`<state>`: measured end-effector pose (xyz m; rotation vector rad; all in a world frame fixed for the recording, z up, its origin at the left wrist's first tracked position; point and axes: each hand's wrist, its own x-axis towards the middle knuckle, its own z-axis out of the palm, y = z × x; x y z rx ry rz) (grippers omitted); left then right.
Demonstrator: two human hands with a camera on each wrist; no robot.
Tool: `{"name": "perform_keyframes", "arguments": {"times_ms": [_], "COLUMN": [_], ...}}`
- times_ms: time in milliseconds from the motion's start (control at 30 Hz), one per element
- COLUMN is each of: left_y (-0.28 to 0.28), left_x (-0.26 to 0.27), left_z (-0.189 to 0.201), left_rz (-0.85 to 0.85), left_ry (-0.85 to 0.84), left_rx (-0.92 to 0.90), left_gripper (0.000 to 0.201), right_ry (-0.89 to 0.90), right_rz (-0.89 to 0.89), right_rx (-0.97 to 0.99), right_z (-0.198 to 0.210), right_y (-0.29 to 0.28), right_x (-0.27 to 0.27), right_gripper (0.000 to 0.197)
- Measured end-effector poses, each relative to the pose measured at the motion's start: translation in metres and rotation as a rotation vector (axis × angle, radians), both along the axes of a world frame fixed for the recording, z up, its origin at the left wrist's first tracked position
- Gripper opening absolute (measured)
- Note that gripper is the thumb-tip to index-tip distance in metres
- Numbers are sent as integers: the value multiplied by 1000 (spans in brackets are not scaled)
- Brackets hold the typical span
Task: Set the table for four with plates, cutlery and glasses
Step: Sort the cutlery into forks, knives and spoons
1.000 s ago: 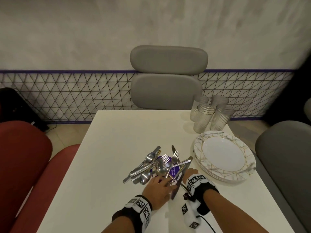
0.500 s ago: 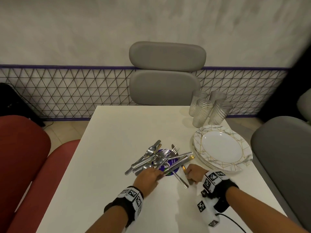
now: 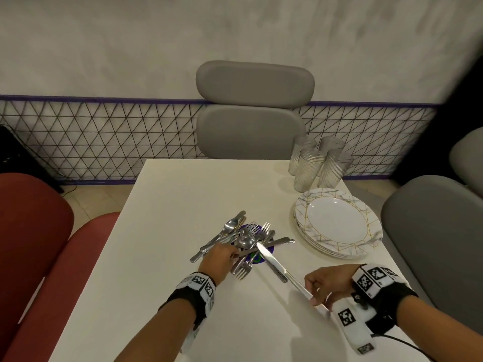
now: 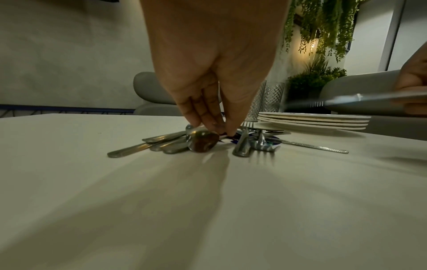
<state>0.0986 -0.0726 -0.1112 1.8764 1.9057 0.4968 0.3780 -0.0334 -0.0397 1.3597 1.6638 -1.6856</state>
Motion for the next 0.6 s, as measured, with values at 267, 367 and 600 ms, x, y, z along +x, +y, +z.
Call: {"name": "perform_keyframes", "arguments": {"times_ms": [267, 367, 600], "left_y": [-10, -15, -19], "left_x": [9, 15, -7], "left_z": [2, 16, 11], "left_rz": [-19, -12, 355], "left_ry": [-43, -255, -679], "left_rx": [68, 72, -14], "left_gripper": [34, 41, 1], "right_ry": [39, 71, 321], "right_rz": [-101, -30, 153], "right_rx": [266, 492, 767], "right_z": [-11, -20, -37], "right_y": [1, -8, -16], "right_x": [-55, -94, -139], "right_gripper": [25, 27, 14]}}
